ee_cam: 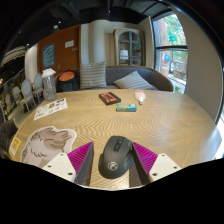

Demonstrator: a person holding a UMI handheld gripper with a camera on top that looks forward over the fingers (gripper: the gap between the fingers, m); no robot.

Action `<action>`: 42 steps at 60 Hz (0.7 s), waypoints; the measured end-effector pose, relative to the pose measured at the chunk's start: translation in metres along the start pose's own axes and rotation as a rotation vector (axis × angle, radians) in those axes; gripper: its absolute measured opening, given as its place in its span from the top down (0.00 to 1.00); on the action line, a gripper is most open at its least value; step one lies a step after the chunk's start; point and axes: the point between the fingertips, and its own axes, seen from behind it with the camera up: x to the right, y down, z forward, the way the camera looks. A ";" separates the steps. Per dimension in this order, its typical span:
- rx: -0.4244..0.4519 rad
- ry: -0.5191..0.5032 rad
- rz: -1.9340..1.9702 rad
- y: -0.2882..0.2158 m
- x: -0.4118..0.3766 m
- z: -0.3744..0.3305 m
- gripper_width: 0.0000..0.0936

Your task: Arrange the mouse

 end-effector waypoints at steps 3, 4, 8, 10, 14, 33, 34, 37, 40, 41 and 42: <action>-0.014 0.030 -0.004 -0.002 0.000 0.010 0.21; -0.018 0.041 -0.011 -0.001 0.000 0.012 0.25; -0.025 0.093 -0.058 0.000 0.006 0.018 0.49; -0.006 0.109 -0.058 -0.004 0.008 0.016 0.53; -0.005 0.113 -0.060 -0.004 0.009 0.015 0.59; 0.171 -0.014 -0.086 -0.069 -0.074 -0.053 0.63; 0.178 -0.022 -0.096 -0.074 -0.084 -0.059 0.63; 0.206 -0.052 -0.108 -0.083 -0.116 -0.072 0.64; 0.221 -0.084 -0.112 -0.087 -0.148 -0.079 0.63; 0.219 -0.091 -0.117 -0.087 -0.158 -0.077 0.63; 0.216 -0.098 -0.120 -0.087 -0.166 -0.075 0.63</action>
